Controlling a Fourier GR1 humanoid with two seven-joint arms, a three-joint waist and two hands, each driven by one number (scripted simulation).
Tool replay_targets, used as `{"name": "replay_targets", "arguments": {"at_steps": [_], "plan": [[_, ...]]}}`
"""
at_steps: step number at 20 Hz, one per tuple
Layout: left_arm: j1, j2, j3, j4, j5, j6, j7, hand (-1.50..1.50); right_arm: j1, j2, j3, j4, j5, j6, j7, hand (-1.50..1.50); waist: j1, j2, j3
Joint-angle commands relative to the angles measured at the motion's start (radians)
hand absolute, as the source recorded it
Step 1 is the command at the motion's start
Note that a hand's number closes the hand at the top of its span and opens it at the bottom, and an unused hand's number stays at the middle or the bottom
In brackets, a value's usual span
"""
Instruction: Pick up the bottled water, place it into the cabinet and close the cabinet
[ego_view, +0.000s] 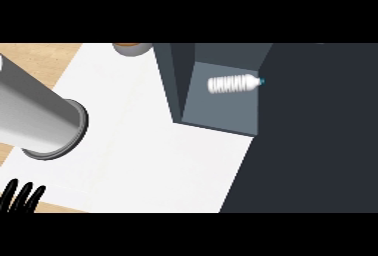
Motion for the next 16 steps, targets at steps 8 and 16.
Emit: {"name": "replay_targets", "arguments": {"at_steps": [8,16], "plan": [[-0.005,0.050,0.060,-0.007,0.030,-0.052,-0.005,-1.50,-0.094,0.183,0.032,0.186,-0.141,-0.112,0.192,1.50,0.023,0.022,0.007],[0.010,0.047,0.078,0.022,0.051,-0.090,-0.015,-1.50,-0.329,0.326,-0.078,0.419,-0.331,-0.162,0.304,1.50,0.018,0.013,0.010]]}}
